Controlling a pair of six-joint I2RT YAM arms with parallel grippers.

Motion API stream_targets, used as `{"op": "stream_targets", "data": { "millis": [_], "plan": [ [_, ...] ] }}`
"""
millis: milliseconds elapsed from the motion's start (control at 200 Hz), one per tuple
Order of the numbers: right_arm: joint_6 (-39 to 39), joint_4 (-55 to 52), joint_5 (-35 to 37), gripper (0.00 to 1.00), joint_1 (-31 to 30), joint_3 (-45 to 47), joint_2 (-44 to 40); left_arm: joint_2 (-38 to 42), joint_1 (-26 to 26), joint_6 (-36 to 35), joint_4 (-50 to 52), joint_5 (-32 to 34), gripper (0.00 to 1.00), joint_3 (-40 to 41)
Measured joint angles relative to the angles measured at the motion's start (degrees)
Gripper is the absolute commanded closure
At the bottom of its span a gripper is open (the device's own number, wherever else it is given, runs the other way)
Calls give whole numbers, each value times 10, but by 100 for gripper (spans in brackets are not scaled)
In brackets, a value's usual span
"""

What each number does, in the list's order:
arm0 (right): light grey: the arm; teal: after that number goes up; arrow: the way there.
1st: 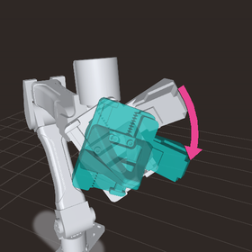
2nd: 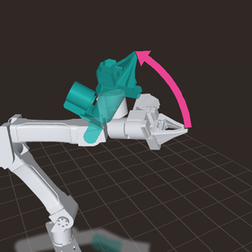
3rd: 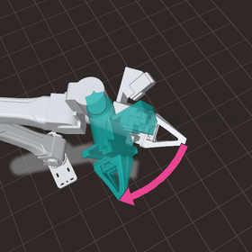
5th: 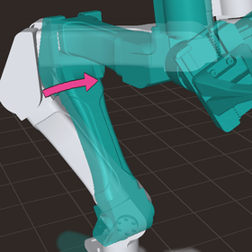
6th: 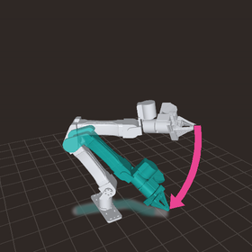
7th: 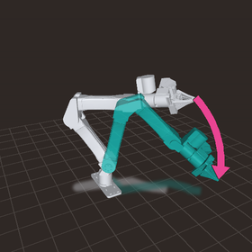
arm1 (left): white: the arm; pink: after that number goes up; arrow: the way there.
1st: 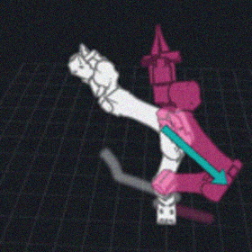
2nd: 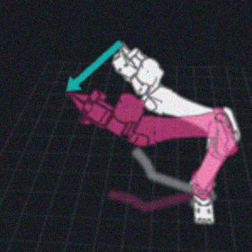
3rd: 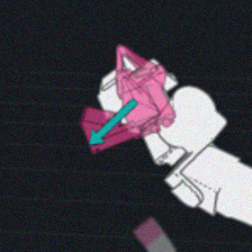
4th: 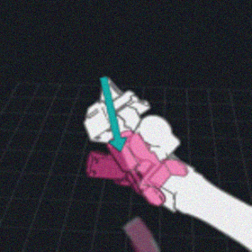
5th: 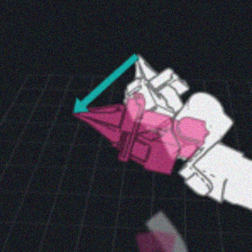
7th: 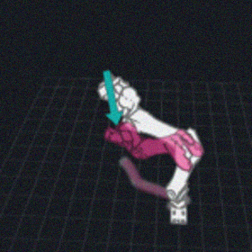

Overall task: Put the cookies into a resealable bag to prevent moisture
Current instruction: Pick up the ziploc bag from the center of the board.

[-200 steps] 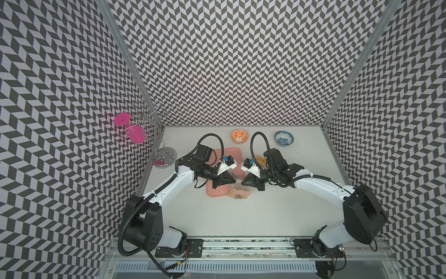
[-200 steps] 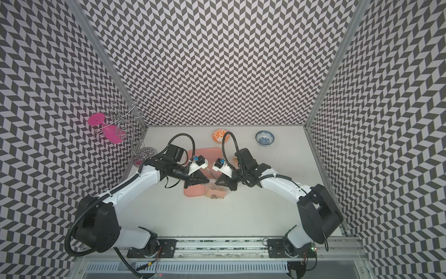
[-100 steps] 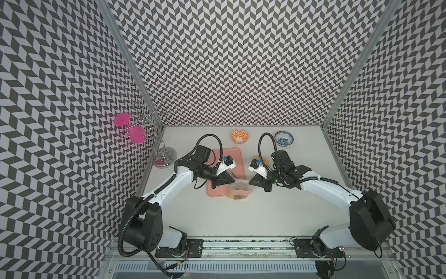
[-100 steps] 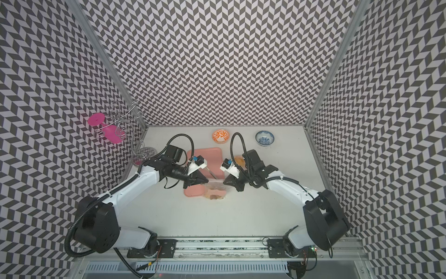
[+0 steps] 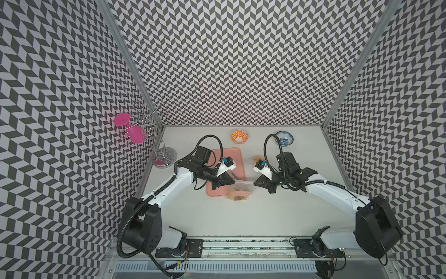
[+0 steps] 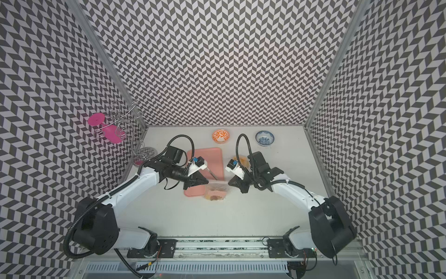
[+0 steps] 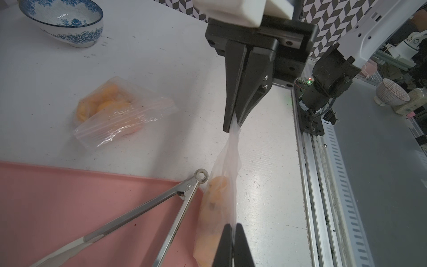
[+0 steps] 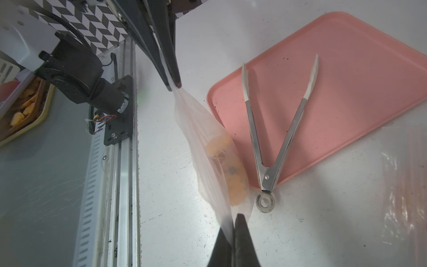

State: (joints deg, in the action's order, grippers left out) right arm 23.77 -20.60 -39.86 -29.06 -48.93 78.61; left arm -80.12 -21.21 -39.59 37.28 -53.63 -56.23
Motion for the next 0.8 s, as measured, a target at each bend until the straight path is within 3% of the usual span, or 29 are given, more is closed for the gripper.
{"op": "stream_targets", "data": {
  "millis": [60,160,526,796],
  "plan": [
    [-1,-3,9,84,5,5,-5,0,1,1,0,0,100,0],
    [-3,-10,22,100,13,12,-9,0,3,1,1,0,100,1],
    [-14,-38,17,100,18,6,-24,0,-2,24,1,0,100,-2],
    [-17,-130,49,100,42,-20,-100,-24,-63,68,2,-4,100,-86]
  ]
}}
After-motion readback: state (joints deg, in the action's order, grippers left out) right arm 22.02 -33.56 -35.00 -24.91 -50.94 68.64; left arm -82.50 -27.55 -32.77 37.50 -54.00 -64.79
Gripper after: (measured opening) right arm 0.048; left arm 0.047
